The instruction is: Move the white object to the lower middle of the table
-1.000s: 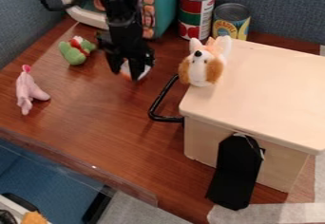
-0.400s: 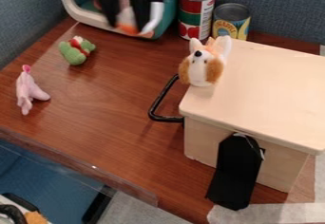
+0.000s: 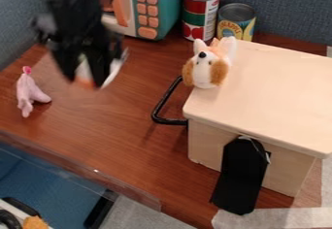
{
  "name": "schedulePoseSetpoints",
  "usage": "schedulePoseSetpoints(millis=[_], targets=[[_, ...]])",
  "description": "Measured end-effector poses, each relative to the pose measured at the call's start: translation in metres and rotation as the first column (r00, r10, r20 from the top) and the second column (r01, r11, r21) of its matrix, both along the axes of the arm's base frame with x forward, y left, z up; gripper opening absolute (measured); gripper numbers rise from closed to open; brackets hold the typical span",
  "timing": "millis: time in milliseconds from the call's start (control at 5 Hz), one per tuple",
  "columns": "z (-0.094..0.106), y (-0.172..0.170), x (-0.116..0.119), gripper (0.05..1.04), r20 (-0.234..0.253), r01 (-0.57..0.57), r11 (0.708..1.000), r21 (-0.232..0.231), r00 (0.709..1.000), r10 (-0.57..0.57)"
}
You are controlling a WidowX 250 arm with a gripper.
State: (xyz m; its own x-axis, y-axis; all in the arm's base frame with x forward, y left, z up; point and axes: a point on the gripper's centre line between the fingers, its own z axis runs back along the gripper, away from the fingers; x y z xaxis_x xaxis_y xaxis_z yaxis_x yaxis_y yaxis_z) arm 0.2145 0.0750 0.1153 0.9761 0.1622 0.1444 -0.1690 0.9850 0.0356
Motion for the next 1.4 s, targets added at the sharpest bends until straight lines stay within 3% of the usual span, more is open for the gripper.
schedulePoseSetpoints(millis=[400, 600, 800, 1000, 1200, 1400], targets=[[-0.061, 0.007, -0.008, 0.523, -0.033, 0.036, 0.999, -0.018, 0.999, -0.036], [-0.083, 0.012, -0.009, 0.523, -0.085, 0.056, 0.998, -0.025, 0.995, -0.058], [-0.087, 0.011, -0.01, 0.59, -0.096, 0.064, 0.997, -0.035, 0.993, -0.067], [-0.088, 0.01, -0.013, 0.897, -0.106, 0.068, 0.997, -0.035, 0.992, -0.071], [-0.081, 0.009, -0.017, 1.015, -0.091, 0.068, 0.998, -0.006, 0.993, -0.069], [-0.062, 0.007, -0.019, 1.009, -0.036, 0.095, 0.995, 0.02, 0.995, -0.094]])
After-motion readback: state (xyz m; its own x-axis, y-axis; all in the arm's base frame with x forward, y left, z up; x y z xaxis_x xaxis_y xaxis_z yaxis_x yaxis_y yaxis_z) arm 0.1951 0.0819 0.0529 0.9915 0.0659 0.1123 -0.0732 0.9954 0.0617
